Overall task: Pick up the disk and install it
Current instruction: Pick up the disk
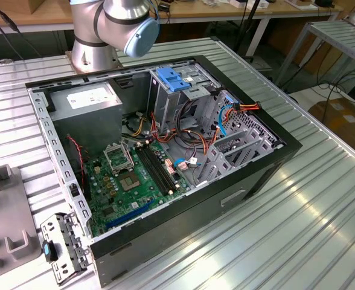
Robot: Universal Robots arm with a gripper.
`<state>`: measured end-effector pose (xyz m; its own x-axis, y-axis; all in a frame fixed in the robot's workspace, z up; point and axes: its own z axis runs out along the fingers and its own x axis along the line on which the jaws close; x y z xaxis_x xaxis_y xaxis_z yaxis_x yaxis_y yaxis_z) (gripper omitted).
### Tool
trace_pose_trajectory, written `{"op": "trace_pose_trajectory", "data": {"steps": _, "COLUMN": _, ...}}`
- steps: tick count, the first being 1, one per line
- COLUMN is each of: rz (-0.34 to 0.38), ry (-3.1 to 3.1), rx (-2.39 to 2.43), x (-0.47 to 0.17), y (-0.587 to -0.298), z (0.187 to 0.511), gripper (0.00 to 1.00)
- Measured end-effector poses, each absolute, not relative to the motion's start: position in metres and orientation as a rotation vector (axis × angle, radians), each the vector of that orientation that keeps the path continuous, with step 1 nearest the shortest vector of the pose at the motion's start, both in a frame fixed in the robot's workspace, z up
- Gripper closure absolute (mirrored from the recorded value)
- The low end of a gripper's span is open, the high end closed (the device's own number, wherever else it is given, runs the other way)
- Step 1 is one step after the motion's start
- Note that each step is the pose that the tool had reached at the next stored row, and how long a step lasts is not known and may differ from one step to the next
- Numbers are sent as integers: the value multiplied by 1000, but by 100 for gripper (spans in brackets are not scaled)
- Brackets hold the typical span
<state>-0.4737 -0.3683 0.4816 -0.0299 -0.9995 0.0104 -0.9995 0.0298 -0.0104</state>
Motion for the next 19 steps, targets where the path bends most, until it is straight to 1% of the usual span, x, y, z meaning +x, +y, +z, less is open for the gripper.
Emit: {"op": "trace_pose_trajectory", "data": {"steps": 19, "rz": 23, "ry": -2254, "rx": 2188, "x": -455, "y": -368, "z": 482, "gripper": 63}}
